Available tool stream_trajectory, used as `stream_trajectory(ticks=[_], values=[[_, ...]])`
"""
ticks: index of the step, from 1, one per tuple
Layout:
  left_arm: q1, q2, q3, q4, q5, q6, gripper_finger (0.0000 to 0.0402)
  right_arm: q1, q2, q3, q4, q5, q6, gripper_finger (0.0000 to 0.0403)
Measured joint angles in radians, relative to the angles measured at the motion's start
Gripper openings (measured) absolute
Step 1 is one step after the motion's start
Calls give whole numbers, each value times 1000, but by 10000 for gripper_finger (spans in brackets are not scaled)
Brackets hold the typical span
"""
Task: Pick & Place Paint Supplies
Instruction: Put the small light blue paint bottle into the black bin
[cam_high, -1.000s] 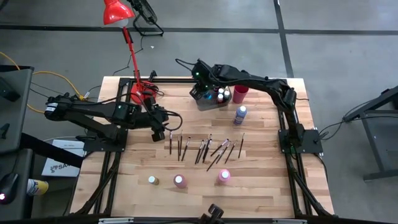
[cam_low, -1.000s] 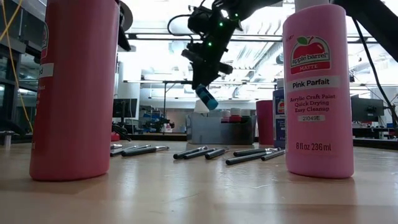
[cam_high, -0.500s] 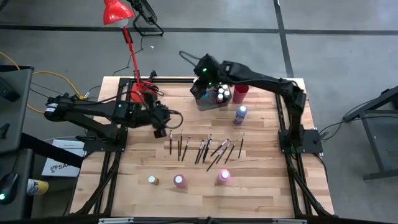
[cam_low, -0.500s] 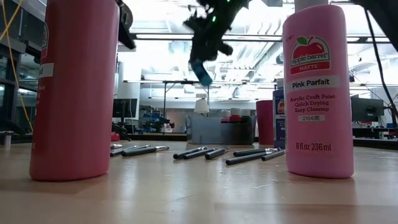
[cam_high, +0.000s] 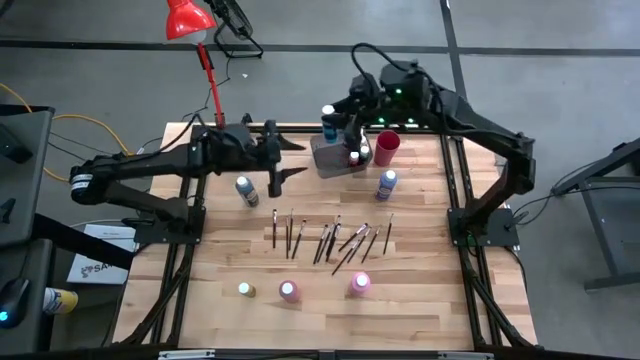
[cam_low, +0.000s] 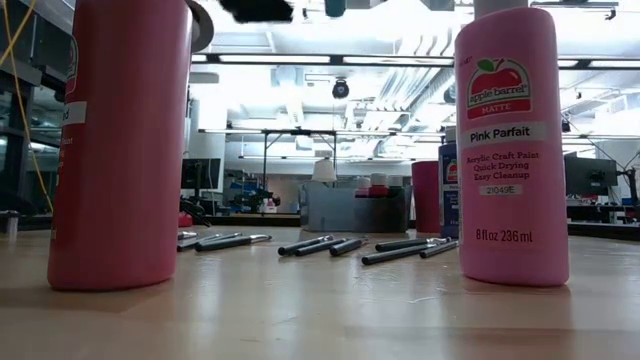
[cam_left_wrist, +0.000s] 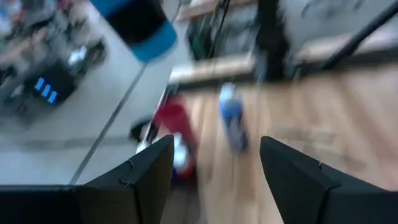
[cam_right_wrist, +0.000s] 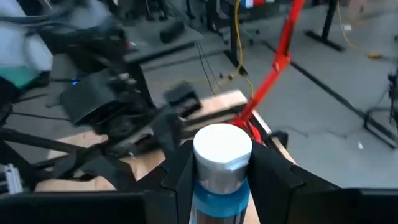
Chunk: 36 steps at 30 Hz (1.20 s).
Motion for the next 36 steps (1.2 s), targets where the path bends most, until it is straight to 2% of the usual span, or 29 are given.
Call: stream_trajectory(ticks=[3, 10, 17, 28, 31, 36], values=[[31, 3, 0, 109, 94, -37, 232, 27, -17, 0, 16, 1, -25, 122], [75, 4, 0, 258, 223, -180, 232, 113, -8, 0, 81, 0, -81, 120], [71, 4, 0, 293, 282, -230, 232, 171, 10, -1, 153, 9, -104, 126], [71, 4, 0, 342, 364, -268, 230, 203, 59, 0, 223, 27, -127, 121], [71, 4, 0, 329, 365, -275, 208, 205, 63, -1, 209, 37, -126, 130], [71, 3, 0, 304, 375, -269, 124, 205, 62, -2, 203, 52, -129, 123]])
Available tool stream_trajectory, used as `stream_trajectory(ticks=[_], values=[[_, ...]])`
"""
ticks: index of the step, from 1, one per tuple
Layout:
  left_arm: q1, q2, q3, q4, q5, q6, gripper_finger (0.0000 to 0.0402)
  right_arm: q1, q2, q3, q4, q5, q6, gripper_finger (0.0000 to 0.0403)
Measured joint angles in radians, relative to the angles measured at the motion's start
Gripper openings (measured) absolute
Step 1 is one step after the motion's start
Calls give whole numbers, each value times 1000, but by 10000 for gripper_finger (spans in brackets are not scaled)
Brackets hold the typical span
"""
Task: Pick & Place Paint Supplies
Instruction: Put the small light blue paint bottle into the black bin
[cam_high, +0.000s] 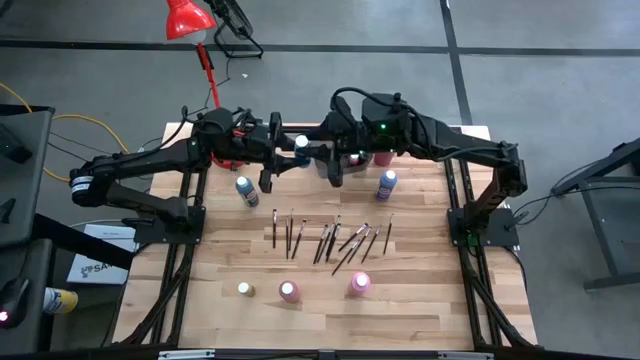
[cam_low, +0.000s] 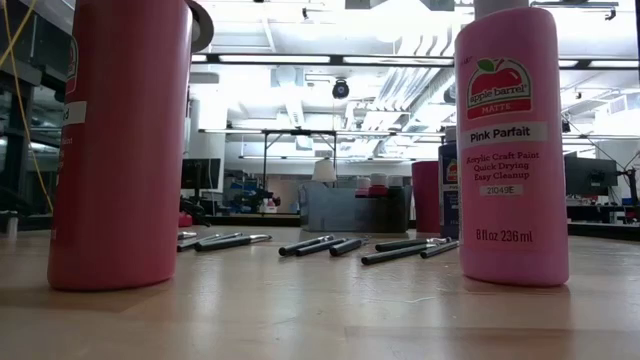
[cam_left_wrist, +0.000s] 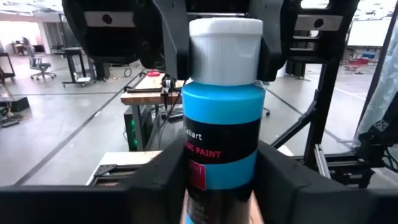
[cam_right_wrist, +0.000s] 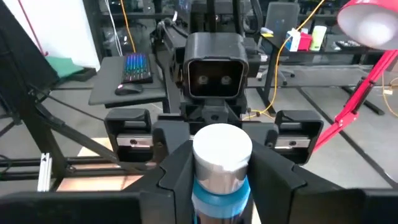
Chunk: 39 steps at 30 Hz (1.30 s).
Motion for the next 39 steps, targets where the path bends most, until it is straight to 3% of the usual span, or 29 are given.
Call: stream_trajectory(ticks=[2, 6, 15, 19, 29, 39], values=[[0, 1, 0, -9, 0, 6, 98, 0, -5, 0, -18, 0, 0, 121], [0, 2, 0, -41, 3, 32, 96, 0, -10, 0, -66, -1, 3, 133], [0, 2, -1, -157, -18, 88, 92, -16, -78, 2, -192, -28, 52, 205], [0, 1, -1, -200, -47, 107, 92, -37, -88, 80, -334, -43, 52, 220], [0, 7, -1, -214, -69, 119, 88, -46, 57, 369, -586, -49, -7, 220], [0, 12, -1, -292, -99, 145, 88, -2, 188, 398, -610, 23, -134, 220]])
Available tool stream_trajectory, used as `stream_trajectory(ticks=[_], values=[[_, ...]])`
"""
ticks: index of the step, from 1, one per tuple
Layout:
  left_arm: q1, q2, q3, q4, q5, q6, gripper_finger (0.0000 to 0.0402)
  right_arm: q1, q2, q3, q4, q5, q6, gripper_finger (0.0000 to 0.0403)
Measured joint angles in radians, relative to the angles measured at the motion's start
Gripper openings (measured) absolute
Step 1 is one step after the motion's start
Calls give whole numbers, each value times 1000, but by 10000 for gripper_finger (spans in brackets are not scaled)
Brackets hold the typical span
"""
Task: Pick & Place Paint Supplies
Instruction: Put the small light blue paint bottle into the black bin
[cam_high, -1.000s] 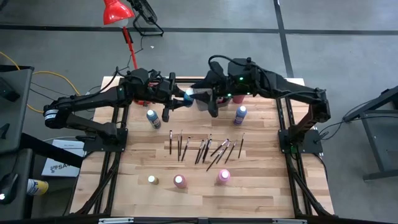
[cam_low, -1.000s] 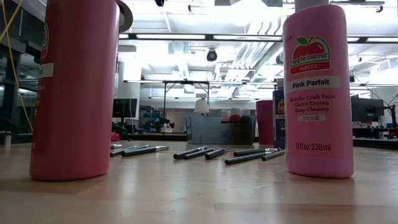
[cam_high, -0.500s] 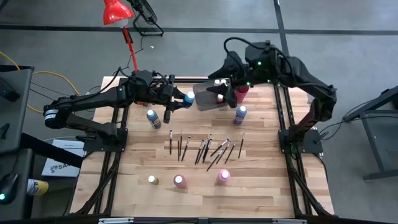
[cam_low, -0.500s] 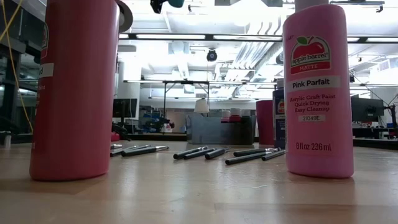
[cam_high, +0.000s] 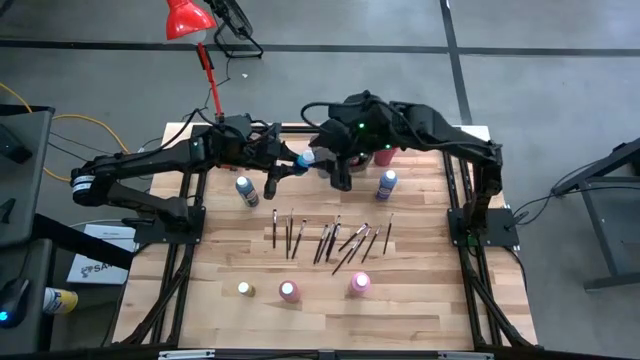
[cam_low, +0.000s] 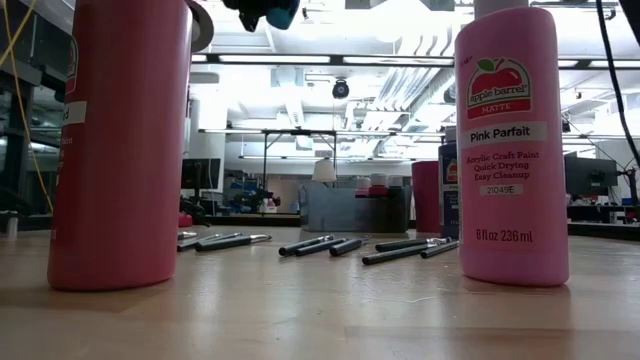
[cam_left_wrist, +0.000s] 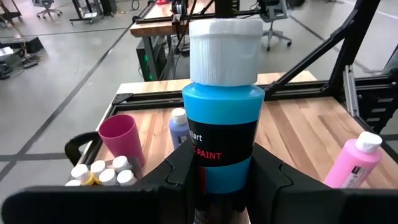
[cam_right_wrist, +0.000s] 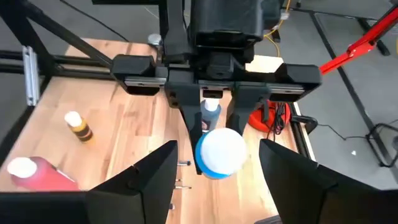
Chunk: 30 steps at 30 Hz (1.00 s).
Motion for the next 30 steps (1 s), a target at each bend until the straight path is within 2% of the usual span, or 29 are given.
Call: stream_trajectory(ticks=[21, 30], values=[[0, 0, 0, -109, -33, 19, 88, 3, 85, -4, 2, 19, -23, 219], [0, 0, 0, -135, -51, 27, 88, 0, 85, -5, -67, 57, -23, 175]])
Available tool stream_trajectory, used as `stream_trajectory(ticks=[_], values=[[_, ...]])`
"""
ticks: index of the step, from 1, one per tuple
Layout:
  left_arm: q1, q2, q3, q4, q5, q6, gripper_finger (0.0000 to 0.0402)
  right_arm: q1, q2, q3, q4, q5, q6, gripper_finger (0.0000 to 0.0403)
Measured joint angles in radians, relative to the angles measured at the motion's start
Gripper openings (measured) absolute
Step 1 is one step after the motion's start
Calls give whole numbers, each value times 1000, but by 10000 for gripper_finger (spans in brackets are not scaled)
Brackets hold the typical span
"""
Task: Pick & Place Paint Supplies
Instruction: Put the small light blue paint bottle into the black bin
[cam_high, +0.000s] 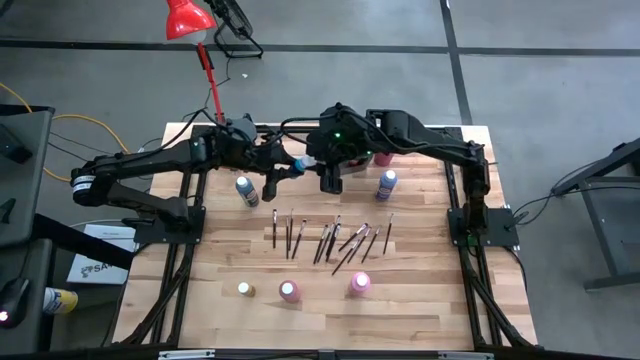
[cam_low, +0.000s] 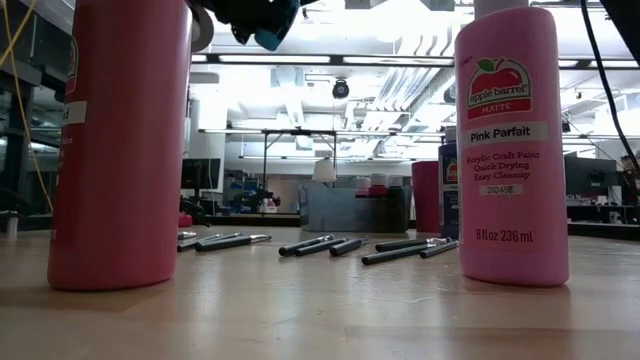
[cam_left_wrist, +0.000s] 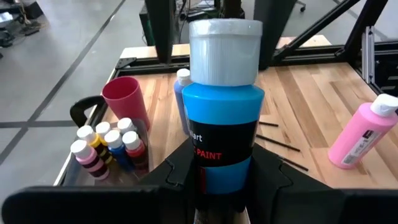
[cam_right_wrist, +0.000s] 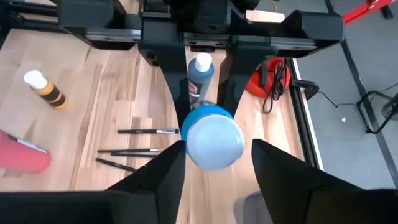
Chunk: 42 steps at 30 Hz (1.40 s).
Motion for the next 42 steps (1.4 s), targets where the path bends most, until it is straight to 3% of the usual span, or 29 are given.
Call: stream_trajectory(ticks=[11, 27, 30, 38, 42], values=[[0, 0, 0, -15, -1, 3, 88, 0, 0, 0, 19, -7, 0, 129], [0, 0, 0, -15, 3, 29, 94, -1, 0, 0, 18, -31, 29, 111], [0, 0, 0, -14, 1, 68, 118, -2, 0, 0, 16, -33, 37, 111], [0, -2, 1, -13, -8, 125, 227, -2, 0, 0, -26, -28, 87, 111], [0, -13, 2, -13, -60, 139, 248, -10, 0, 0, -62, -4, 144, 111]])
